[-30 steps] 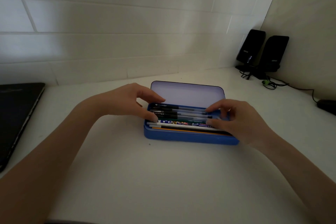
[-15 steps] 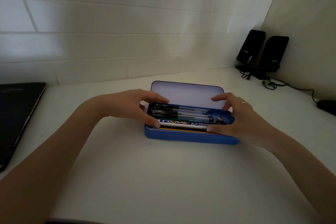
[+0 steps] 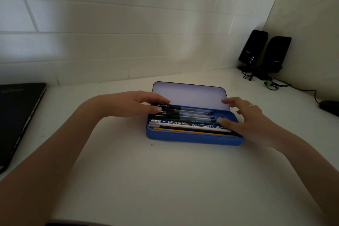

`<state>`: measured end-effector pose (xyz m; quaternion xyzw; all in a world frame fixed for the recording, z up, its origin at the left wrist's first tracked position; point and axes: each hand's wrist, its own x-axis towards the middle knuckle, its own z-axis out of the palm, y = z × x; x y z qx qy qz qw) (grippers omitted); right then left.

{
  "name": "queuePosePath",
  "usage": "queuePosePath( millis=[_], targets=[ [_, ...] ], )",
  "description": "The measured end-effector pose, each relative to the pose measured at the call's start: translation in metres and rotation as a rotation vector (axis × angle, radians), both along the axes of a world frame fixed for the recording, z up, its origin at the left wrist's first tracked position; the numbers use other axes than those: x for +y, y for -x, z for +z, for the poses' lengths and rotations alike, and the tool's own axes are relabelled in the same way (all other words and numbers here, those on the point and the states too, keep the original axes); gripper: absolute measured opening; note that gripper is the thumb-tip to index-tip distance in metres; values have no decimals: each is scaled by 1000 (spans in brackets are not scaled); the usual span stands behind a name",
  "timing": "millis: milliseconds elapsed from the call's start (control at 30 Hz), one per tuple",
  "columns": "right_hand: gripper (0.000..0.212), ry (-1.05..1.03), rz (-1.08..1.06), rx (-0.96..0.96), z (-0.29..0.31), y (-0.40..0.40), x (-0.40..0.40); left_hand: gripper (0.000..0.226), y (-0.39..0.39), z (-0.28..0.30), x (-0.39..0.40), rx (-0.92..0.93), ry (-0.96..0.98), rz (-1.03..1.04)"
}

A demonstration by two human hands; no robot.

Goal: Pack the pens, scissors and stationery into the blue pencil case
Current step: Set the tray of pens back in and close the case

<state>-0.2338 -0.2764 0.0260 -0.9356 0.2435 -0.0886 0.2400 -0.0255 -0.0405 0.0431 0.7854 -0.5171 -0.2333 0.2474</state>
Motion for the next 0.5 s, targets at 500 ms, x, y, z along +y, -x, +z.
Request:
queuePosePath(
  millis=[500],
  targets=[
    [36, -515, -120, -364, -3, -4, -1, 36, -12, -15, -12, 286, 370, 435]
  ],
)
